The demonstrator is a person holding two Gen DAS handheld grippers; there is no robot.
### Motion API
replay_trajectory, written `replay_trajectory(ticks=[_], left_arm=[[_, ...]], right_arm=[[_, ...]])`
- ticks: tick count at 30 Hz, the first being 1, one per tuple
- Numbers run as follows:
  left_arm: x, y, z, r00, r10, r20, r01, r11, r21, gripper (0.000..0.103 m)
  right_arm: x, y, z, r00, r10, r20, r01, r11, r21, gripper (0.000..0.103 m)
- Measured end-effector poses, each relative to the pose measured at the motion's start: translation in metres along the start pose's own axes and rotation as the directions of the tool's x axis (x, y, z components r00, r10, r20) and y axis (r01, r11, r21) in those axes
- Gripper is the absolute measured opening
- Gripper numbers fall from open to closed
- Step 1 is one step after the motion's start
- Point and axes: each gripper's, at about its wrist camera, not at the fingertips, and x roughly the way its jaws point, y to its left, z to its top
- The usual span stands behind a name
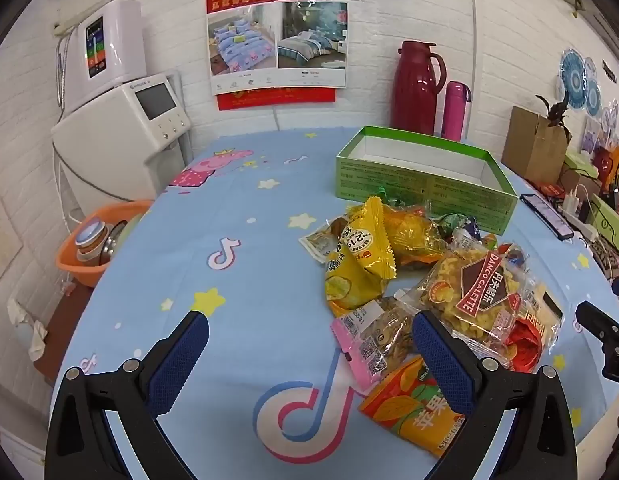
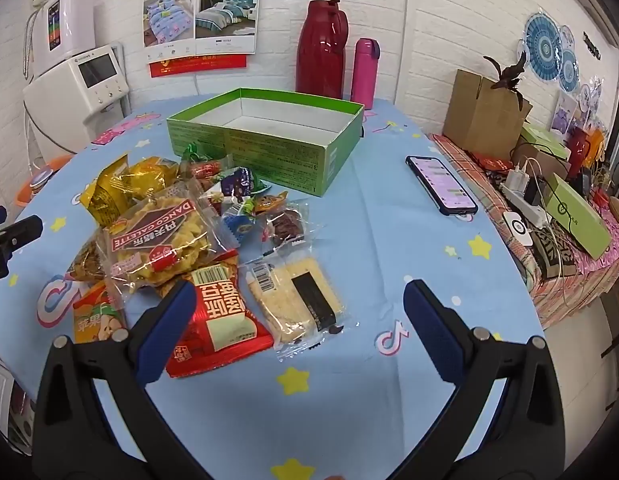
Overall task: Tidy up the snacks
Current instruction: 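Move both tools toward the snack pile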
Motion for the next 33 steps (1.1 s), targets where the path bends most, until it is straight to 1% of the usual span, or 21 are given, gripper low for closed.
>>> replay_trajectory(ticks=[2, 3, 7, 8, 9, 24, 33], left_arm=[[0.0, -0.001, 0.001, 1.0, 0.001, -0.003, -0.001, 1.0, -0.002, 0.103], [0.0, -0.001, 0.002, 1.0, 0.0, -0.003, 0.0, 1.0, -0.004, 0.103], [0.0, -0.004, 0.006, 1.0, -0.002, 0.001, 0.002, 1.0, -0.008, 0.103], [0.003, -0.002, 0.0, 1.0, -0.013, 0.018, 0.013, 1.0, -0.001, 0.103], [0.001, -0.003, 0.003, 1.0, -0.013, 0.018, 0.013, 1.0, -0.001, 0.103], [0.006, -0.006, 0.003, 1.0, -0.025, 0.001, 0.025, 1.0, -0.002, 0.103], [0.016, -0.004, 0.008, 1.0, -0.014, -0.009, 0.013, 1.0, -0.005, 0.103]], right_arm=[[-0.003, 0.001, 0.001, 1.0, -0.001, 0.0, 0.001, 1.0, -0.002, 0.103], [0.005, -0.004, 0.001, 1.0, 0.0, -0.004, 0.0, 1.0, 0.0, 0.103], [0.005, -0.008, 0.001, 1.0, -0.003, 0.002, 0.003, 1.0, -0.001, 0.103], [0.003, -0.004, 0.003, 1.0, -0.006, 0.001, 0.006, 1.0, -0.001, 0.103], [0.003, -0.004, 0.003, 1.0, -0.006, 0.0, 0.006, 1.0, -0.001, 0.103], [0.008, -0.007, 0.002, 1.0, -0.003, -0.011, 0.003, 1.0, 0.011, 0.103], [0.018, -0.01, 0.006, 1.0, -0.003, -0.029, 0.004, 1.0, 0.025, 0.103]])
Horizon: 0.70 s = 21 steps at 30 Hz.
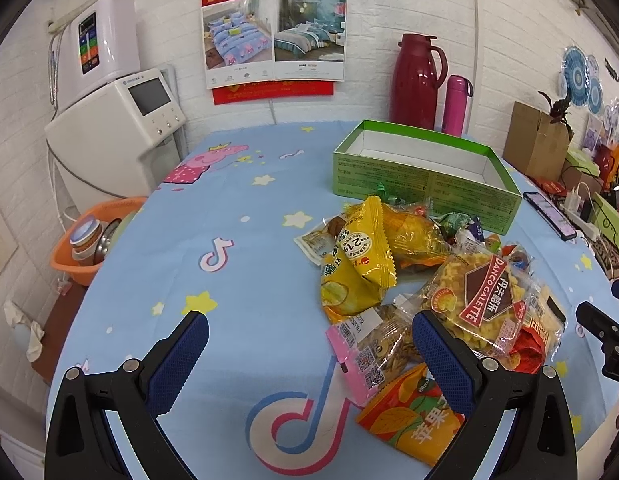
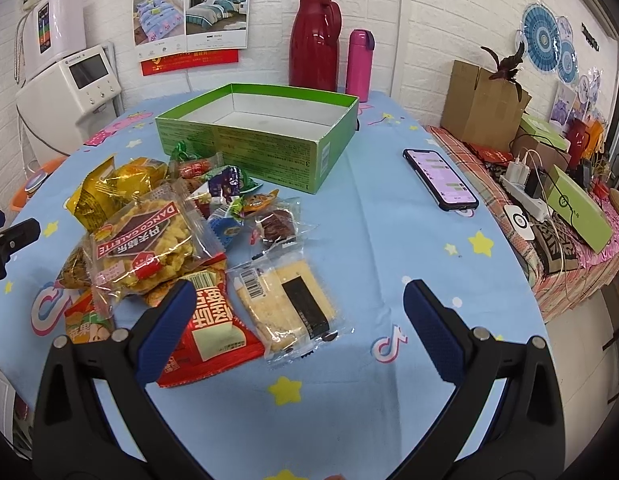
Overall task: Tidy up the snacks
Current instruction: 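Move both tools toward the snack pile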
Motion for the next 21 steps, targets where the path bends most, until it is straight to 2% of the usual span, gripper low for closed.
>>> replay_trajectory(ticks=[11, 21], left_arm=[[0.018, 0.005, 0.004, 0.999, -0.017, -0.028, 0.017, 1.0, -0.012, 0.103], [0.035, 0.015, 0.007, 0.996, -0.069, -0.065, 0.064, 0.996, -0.065, 0.103]], right_arm=[[0.009, 0.011, 0.005, 1.0, 0.014, -0.012, -0.014, 1.0, -0.014, 0.103], [0.017, 0.012, 0.007, 0.999, 0.052, 0.0, -0.052, 0.999, -0.008, 0.103]])
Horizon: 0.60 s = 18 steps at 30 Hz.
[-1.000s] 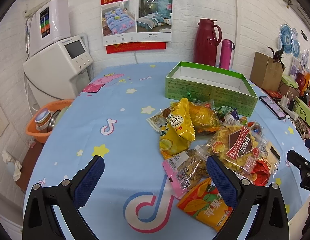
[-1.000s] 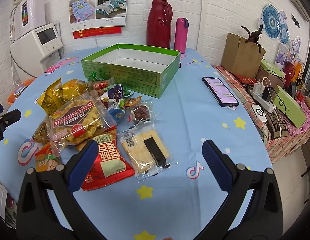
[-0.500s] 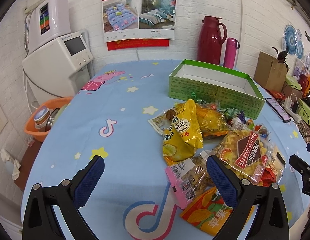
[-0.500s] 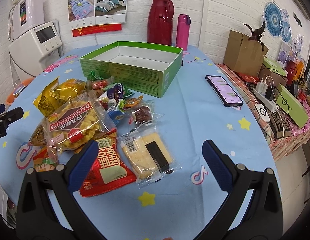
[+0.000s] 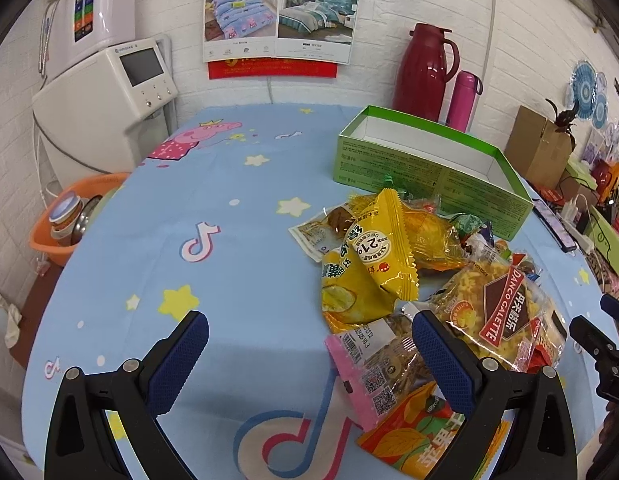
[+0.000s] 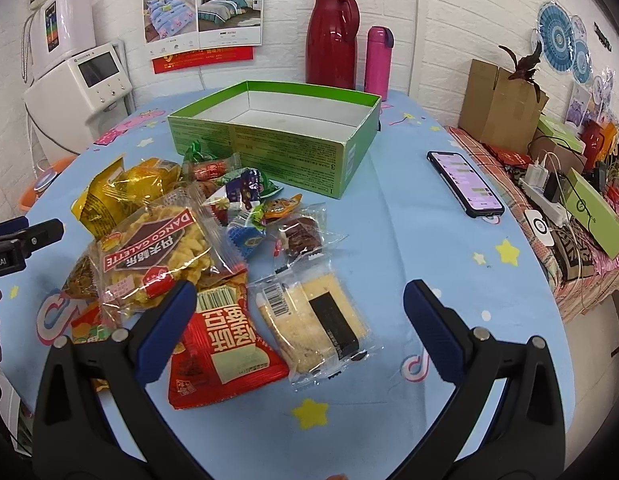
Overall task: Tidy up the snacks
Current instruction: 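Move both tools toward the snack pile, then grasp the yellow chip bag with the left tool while the right tool grasps the DANCO GALETTE bag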
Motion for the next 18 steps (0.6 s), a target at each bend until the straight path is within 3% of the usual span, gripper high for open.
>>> replay_trajectory(ticks=[11, 15, 18], left_arm=[[0.016, -0.003, 0.007, 0.999, 0.012, -0.036, -0.012, 1.0, 0.018, 0.103], [0.025, -0.006, 0.015, 0.994, 0.053, -0.096, -0.047, 0.997, 0.066, 0.103], [0.022, -0.003, 0.017, 0.996, 0.008, -0.086, 0.0, 0.996, 0.093, 0.103]], right_arm=[[0.011, 0.006, 0.009, 0.995, 0.088, 0.039, -0.087, 0.996, -0.016, 0.103], [0.023, 0.014, 0.013, 0.989, 0.148, -0.023, -0.149, 0.988, -0.038, 0.103], [0.03, 0.02, 0.015, 0.974, 0.217, -0.067, -0.221, 0.973, -0.062, 0.103]])
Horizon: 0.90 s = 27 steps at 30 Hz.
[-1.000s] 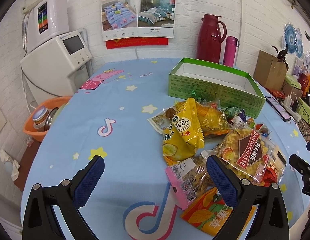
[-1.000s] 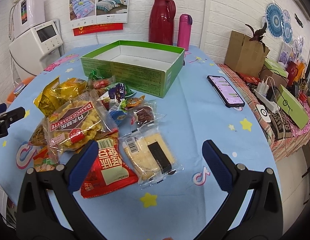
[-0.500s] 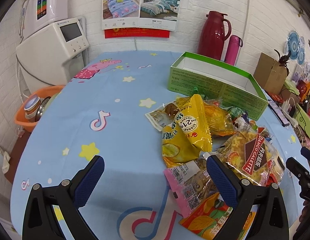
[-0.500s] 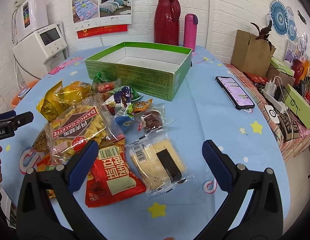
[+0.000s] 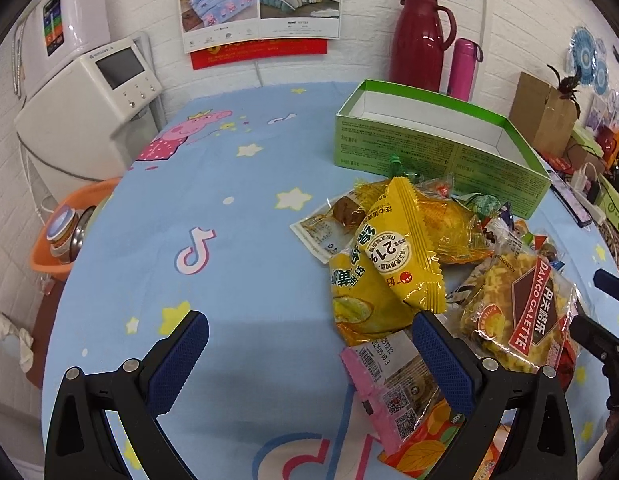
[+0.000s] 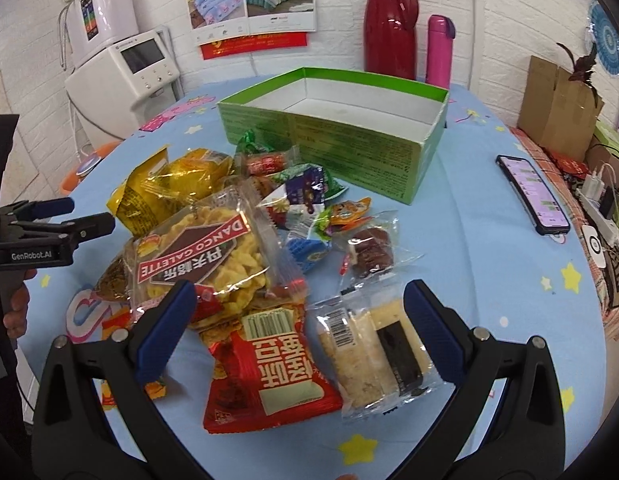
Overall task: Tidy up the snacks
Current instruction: 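Grasp the yellow chip bag with the left tool while the right tool grasps the DANCO GALETTE bag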
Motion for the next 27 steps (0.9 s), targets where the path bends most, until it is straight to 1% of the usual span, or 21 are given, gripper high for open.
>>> replay_trajectory(ticks=[1, 3, 4, 6, 8, 10, 14, 15, 17, 19, 20, 21, 23, 24, 25, 26, 27], left_arm=[[-0.002, 0.003, 0.001, 0.999, -0.044, -0.001, 0.044, 0.999, 0.0, 0.103], [-0.007, 0.008, 0.003, 0.992, -0.129, 0.002, 0.129, 0.991, -0.014, 0.103], [-0.009, 0.01, 0.003, 0.987, -0.161, 0.007, 0.161, 0.987, -0.023, 0.103], [-0.01, 0.012, 0.003, 0.981, -0.193, 0.02, 0.193, 0.981, -0.035, 0.103], [-0.005, 0.008, 0.003, 0.983, -0.185, -0.004, 0.184, 0.983, -0.024, 0.103], [0.001, 0.002, 0.003, 0.985, -0.169, -0.027, 0.17, 0.985, 0.01, 0.103], [0.008, -0.012, 0.021, 0.987, -0.16, -0.029, 0.162, 0.982, 0.092, 0.103], [0.011, -0.013, 0.028, 0.986, -0.165, -0.024, 0.166, 0.981, 0.101, 0.103], [0.017, -0.012, 0.039, 0.984, -0.174, -0.033, 0.176, 0.98, 0.09, 0.103], [0.023, -0.012, 0.042, 0.975, -0.215, -0.059, 0.219, 0.972, 0.082, 0.102], [0.026, -0.014, 0.041, 0.971, -0.228, -0.075, 0.234, 0.968, 0.092, 0.102], [0.03, -0.016, 0.039, 0.97, -0.225, -0.092, 0.234, 0.966, 0.107, 0.098], [0.039, -0.019, 0.032, 0.97, -0.208, -0.122, 0.224, 0.966, 0.129, 0.084], [0.046, -0.02, 0.028, 0.968, -0.207, -0.146, 0.225, 0.966, 0.129, 0.067], [0.053, -0.019, 0.026, 0.959, -0.223, -0.177, 0.245, 0.962, 0.117, 0.055], [0.058, -0.016, 0.024, 0.958, -0.216, -0.189, 0.238, 0.966, 0.102, 0.054], [0.062, -0.014, 0.023, 0.958, -0.211, -0.193, 0.231, 0.969, 0.087, 0.053]], right_arm=[[0.002, 0.002, 0.0, 1.0, 0.021, -0.007, -0.021, 1.0, -0.007, 0.103], [0.006, 0.007, 0.003, 0.998, 0.051, -0.023, -0.052, 0.998, -0.033, 0.103], [0.007, 0.01, 0.004, 0.998, 0.055, -0.026, -0.056, 0.997, -0.047, 0.103], [0.009, 0.015, 0.006, 0.998, 0.06, -0.026, -0.062, 0.995, -0.077, 0.103], [0.011, 0.021, 0.007, 0.996, 0.081, -0.035, -0.084, 0.992, -0.098, 0.103], [0.013, 0.025, 0.006, 0.993, 0.102, -0.051, -0.108, 0.988, -0.109, 0.103], [0.016, 0.029, 0.003, 0.985, 0.147, -0.084, -0.156, 0.982, -0.11, 0.103], [0.018, 0.029, 0.004, 0.985, 0.147, -0.089, -0.156, 0.982, -0.108, 0.103], [0.022, 0.03, 0.009, 0.987, 0.136, -0.088, -0.145, 0.984, -0.103, 0.103], [0.025, 0.031, 0.012, 0.987, 0.129, -0.092, -0.138, 0.985, -0.101, 0.103], [0.027, 0.031, 0.013, 0.986, 0.13, -0.1, -0.14, 0.985, -0.098, 0.103], [0.029, 0.03, 0.012, 0.985, 0.138, -0.108, -0.148, 0.985, -0.089, 0.103], [0.031, 0.028, 0.011, 0.979, 0.167, -0.119, -0.176, 0.982, -0.068, 0.103], [0.033, 0.028, 0.011, 0.977, 0.177, -0.122, -0.185, 0.981, -0.055, 0.103], [0.035, 0.027, 0.011, 0.974, 0.188, -0.127, -0.194, 0.98, -0.038, 0.102], [0.038, 0.027, 0.011, 0.971, 0.199, -0.131, -0.204, 0.979, -0.026, 0.102], [0.04, 0.027, 0.011, 0.969, 0.209, -0.134, -0.213, 0.977, -0.015, 0.097]])
